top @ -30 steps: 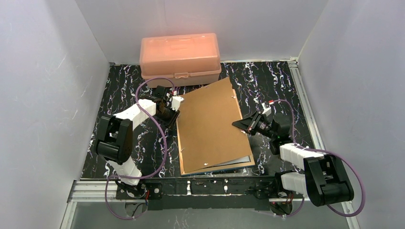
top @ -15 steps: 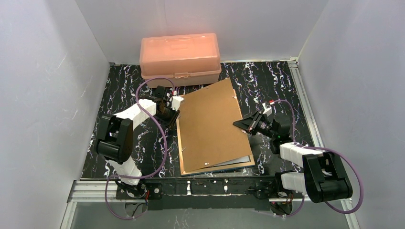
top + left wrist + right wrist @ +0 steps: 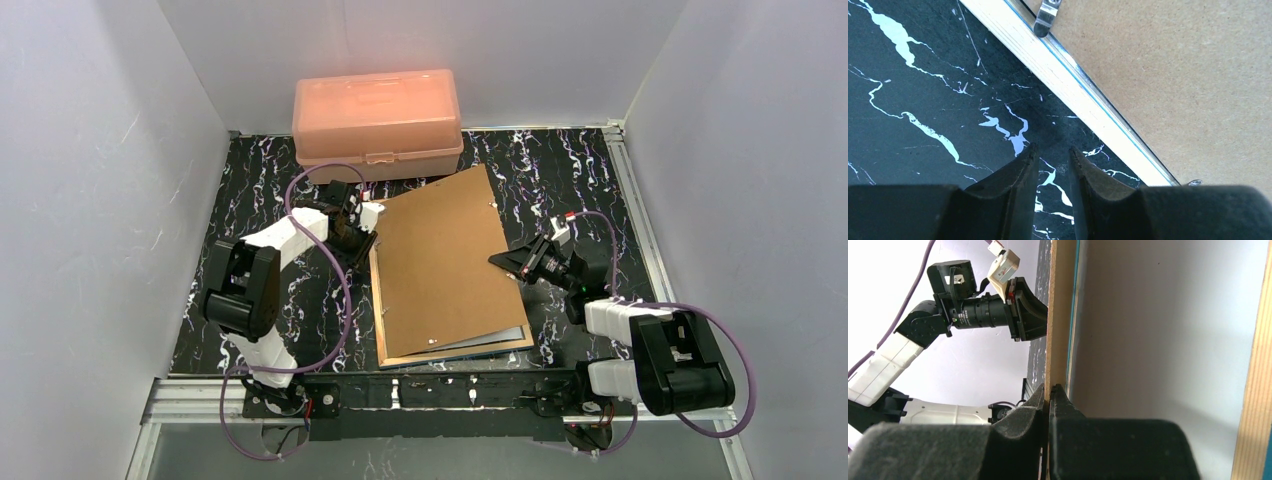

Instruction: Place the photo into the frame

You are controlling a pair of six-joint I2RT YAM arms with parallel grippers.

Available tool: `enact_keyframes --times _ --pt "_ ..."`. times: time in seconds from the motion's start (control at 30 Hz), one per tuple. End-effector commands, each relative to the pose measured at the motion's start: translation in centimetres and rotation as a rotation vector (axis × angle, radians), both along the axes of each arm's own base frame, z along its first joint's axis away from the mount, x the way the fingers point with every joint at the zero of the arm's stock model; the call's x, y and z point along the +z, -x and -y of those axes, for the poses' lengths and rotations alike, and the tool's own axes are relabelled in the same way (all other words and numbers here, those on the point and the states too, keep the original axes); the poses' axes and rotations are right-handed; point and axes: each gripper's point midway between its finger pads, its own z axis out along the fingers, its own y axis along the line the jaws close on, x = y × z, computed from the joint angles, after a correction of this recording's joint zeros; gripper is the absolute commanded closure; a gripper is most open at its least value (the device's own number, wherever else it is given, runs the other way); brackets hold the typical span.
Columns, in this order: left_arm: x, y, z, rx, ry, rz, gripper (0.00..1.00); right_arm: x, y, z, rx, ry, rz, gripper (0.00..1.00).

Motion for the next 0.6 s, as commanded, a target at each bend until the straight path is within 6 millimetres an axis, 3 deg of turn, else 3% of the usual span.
enact_keyframes --times 0.0,0.57 --pt "0.1 0.1 0.6 -0.002 0.018 -0.015 0.74 2.2 -0.1 -0.3 0.025 -0.041 0.106 0.99" --pt "-0.9 0.1 1.7 -0.022 0.028 -0.033 0.76 0.7 0.0 -0.2 0.020 -0.033 0.067 0.99"
